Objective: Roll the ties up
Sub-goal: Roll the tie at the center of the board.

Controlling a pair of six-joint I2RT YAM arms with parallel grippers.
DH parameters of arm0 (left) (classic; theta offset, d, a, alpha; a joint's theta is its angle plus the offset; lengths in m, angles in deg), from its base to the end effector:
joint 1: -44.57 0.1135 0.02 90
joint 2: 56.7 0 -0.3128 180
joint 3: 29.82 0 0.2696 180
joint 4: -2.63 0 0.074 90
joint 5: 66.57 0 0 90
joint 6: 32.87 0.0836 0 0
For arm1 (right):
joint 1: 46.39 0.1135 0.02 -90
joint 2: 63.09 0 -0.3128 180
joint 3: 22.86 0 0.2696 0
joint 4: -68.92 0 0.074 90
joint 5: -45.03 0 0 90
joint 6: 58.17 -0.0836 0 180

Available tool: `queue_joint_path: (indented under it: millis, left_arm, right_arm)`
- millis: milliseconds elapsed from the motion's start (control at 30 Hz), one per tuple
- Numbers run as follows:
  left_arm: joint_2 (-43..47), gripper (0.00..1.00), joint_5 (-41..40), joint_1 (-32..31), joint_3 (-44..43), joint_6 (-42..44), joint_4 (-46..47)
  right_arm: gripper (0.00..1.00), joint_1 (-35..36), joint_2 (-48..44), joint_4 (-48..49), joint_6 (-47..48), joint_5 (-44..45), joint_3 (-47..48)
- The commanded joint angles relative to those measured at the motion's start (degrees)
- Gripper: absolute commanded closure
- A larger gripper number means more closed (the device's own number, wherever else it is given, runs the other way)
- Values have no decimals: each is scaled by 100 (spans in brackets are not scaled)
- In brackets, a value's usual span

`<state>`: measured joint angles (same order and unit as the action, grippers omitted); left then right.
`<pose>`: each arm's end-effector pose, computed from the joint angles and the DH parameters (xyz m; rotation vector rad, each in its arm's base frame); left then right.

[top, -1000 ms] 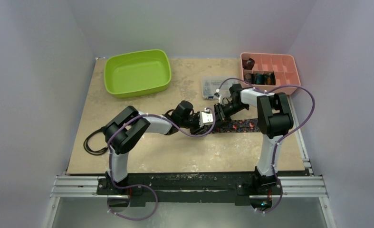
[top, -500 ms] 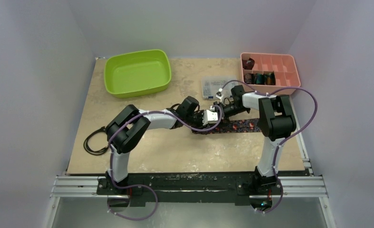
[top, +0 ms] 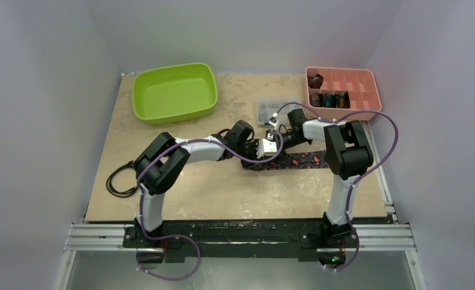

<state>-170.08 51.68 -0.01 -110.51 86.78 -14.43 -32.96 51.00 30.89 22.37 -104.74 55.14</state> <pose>0.3044 -0.3556 0.1423 1.6354 1.7920 -0.7178 0.3697 0.1625 0.1286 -0.3058 2.6558 1.5747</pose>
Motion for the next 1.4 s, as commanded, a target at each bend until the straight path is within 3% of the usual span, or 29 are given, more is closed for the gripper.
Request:
queue_joint_path:
  millis: [0,200,300,333,433,600,867,1367]
  left_arm:
    - [-525,81,-531,-16,297,199,-1375]
    - [-556,81,-539,-16,288,168,-1329]
    - [-551,80,-515,-16,305,173,-1320]
    - [-548,80,-511,-16,306,177,-1328]
    - [-534,80,-514,-16,330,205,-1323]
    - [-438,69,-246,114,426,197,-1153]
    - [-251,46,535,379,586,59,-199]
    - [-150,37,1347,423,1794,-1151,3726]
  right_arm:
    - [56,62,33,-533,584,-219,46]
    - [57,110,-370,1252,-847,-325,-599]
    - [60,135,-280,1649,-1195,-258,-652]
    - [67,147,-242,1666,-1202,-244,-640]
    - [99,148,-175,1408,-951,-116,-598]
    - [100,33,189,410,55,318,-490]
    - [100,-146,593,42,426,1031,-429]
    - [100,-176,550,-106,376,2233,-292]
